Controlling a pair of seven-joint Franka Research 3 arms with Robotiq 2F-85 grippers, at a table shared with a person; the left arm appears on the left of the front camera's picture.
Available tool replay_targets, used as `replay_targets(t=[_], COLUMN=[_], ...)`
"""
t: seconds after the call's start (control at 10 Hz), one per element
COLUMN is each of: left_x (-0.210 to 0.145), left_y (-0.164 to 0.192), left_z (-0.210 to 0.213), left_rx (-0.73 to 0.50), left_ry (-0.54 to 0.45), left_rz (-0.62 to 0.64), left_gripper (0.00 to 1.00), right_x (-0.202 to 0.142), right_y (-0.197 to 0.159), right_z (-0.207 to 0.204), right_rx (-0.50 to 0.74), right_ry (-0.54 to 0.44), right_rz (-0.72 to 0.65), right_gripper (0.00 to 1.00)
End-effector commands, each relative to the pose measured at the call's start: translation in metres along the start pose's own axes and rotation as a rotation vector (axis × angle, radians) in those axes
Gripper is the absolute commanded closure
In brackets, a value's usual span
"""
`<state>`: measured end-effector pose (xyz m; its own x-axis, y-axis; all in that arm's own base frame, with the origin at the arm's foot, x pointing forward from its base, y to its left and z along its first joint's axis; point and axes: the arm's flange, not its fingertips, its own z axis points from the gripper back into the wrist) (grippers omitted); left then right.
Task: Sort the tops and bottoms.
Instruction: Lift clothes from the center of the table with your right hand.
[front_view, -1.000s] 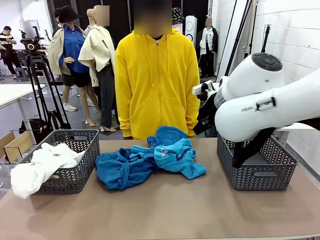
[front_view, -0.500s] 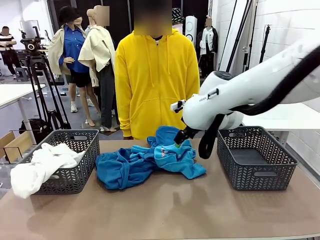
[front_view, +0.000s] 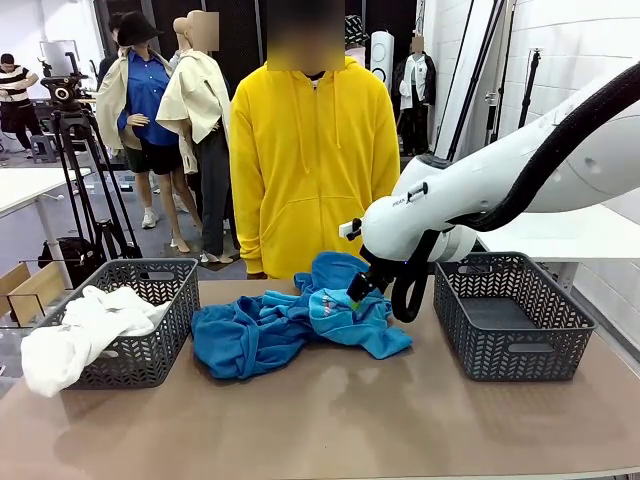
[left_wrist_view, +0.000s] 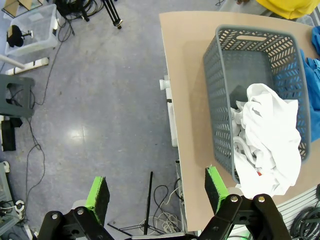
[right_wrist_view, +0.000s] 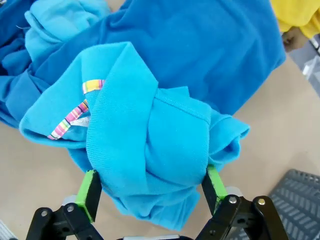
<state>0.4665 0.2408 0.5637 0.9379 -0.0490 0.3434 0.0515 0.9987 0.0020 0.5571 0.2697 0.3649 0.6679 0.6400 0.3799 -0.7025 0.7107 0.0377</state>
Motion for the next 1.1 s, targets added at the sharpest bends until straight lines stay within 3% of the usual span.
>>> replay_targets(t=[0.0, 0.2, 0.3, 0.7, 1.0], left_x=[-0.002, -0.002, -0.002, -0.002, -0.002], left_y=[0.002, 0.002, 0.002, 0.002, 0.002], left_z=[0.002, 0.002, 0.002, 0.002, 0.002], left_rx=[0.017, 0.017, 0.017, 0.017, 0.017], left_ry=[0.008, 0.008, 0.008, 0.008, 0.008], left_rz=[-0.013, -0.013, -0.013, -0.013, -0.013], left_gripper=[0.00, 0.00, 0.00, 0.00, 0.00], right_x=[0.006, 0.006, 0.005, 0.003, 0.001], right_y=[-0.006, -0.006, -0.007, -0.007, -0.006], right_z=[-0.008, -0.014, -0.011, -0.004, -0.001], right_rx=[0.018, 0.032, 0.027, 0.014, 0.006], right_ry=[0.000, 0.018, 0.010, 0.008, 0.010], right_rz=[0.021, 0.024, 0.027, 0.022, 0.026], right_gripper=[0.00, 0.00, 0.16, 0.96, 1.00])
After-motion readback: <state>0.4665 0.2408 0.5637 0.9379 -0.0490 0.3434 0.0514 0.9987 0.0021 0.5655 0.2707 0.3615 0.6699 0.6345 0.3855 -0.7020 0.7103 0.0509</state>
